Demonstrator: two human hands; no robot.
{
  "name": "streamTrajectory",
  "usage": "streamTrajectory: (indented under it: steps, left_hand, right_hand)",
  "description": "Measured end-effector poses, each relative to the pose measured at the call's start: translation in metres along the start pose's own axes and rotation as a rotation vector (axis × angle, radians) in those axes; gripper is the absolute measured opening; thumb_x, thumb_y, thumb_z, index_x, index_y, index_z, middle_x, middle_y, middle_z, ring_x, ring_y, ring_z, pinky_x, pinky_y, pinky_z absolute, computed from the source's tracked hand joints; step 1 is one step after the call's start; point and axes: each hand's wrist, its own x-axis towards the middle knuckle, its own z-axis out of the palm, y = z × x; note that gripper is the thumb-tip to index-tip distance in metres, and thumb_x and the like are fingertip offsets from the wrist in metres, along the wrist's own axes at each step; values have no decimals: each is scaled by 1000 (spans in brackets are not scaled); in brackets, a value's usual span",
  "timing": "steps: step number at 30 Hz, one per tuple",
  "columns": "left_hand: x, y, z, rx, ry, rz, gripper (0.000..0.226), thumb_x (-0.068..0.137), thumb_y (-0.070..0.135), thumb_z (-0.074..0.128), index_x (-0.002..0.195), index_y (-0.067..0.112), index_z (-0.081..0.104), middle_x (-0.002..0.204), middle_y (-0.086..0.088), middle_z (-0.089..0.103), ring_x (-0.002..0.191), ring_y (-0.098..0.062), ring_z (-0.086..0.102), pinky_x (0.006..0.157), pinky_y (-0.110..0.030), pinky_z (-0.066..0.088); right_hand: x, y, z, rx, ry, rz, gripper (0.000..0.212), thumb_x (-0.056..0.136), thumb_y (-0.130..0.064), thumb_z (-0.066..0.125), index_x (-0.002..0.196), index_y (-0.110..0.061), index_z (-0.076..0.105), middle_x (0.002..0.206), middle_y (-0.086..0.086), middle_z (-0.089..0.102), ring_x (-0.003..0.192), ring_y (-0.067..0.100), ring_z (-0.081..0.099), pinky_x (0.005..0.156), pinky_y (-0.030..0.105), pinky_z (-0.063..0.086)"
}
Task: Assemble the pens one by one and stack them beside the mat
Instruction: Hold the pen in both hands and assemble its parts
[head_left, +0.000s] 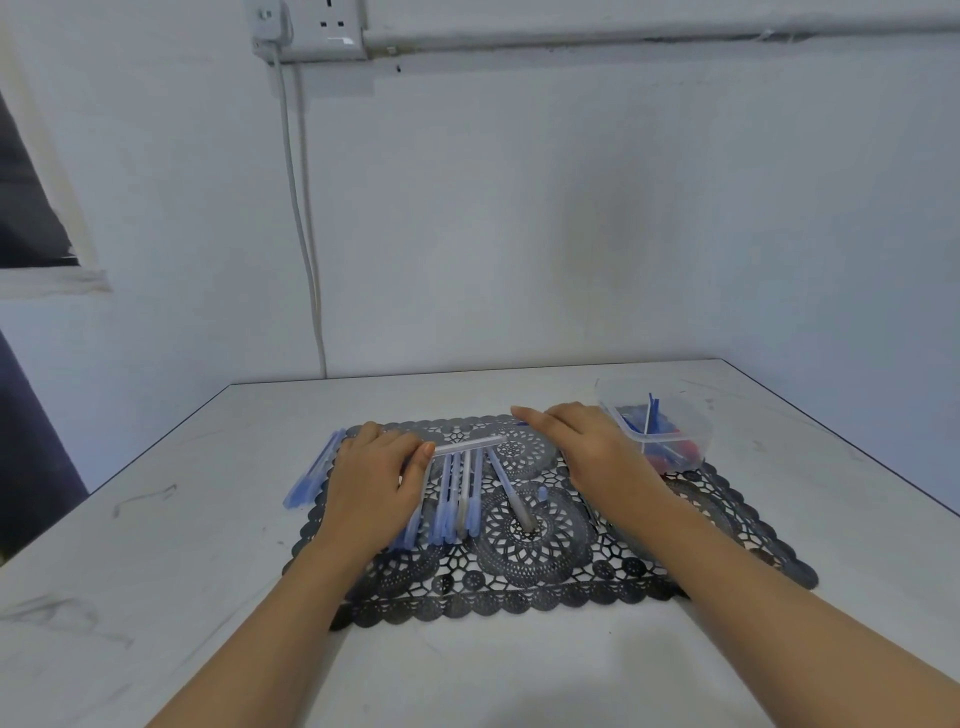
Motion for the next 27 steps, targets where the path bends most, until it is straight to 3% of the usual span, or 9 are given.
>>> streamTrajectory:
  steps: [3, 6, 9, 13, 21, 27]
  left_hand:
    - [0, 0, -1, 0, -1, 0, 41, 91, 45, 28, 66, 21, 50, 57, 16, 39, 68, -14, 37, 64, -30, 30]
    - [0, 0, -1, 5, -2, -5, 41, 91, 45, 28, 67, 22, 51, 57, 16, 39, 68, -14, 37, 64, -31, 30]
    - [0, 0, -1, 6, 5, -5, 43, 91, 44, 28, 67, 20, 54, 56, 16, 40, 68, -14, 37, 64, -31, 30]
    - [0, -1, -1, 11, 6, -1, 44, 91, 45, 28, 68, 19, 56, 57, 14, 42, 68, -15, 38, 64, -31, 31]
    - [0, 2, -4, -15, 18, 5, 33, 91, 43, 29, 65, 27, 42, 55, 18, 34, 67, -14, 37, 65, -31, 29]
    - [0, 0, -2, -9, 18, 6, 41, 91, 44, 29, 66, 20, 51, 55, 16, 37, 68, -15, 39, 65, -33, 34]
  right_hand:
    - [-2, -4, 3, 15, -51, 15, 66, 66, 12, 32, 123, -11, 58, 92, 9, 64, 81, 23, 58, 74, 32, 49]
    - [-4, -4, 9, 25, -95, 54, 80, 55, 25, 53, 124, -15, 58, 90, 9, 63, 80, 24, 58, 72, 31, 48]
    - [-5, -3, 13, 23, -106, 77, 83, 51, 27, 60, 122, -17, 60, 88, 9, 63, 78, 24, 59, 70, 30, 48]
    - [-5, -3, 16, 43, -107, 107, 85, 50, 26, 60, 122, -19, 60, 86, 7, 62, 77, 24, 58, 69, 30, 48]
    - [-5, -5, 15, 50, -88, 117, 84, 45, 26, 61, 118, -16, 63, 82, 6, 62, 74, 23, 59, 67, 32, 49]
    - [-6, -8, 15, 73, -86, 118, 81, 45, 27, 61, 115, -13, 64, 83, 6, 63, 74, 23, 60, 66, 35, 51]
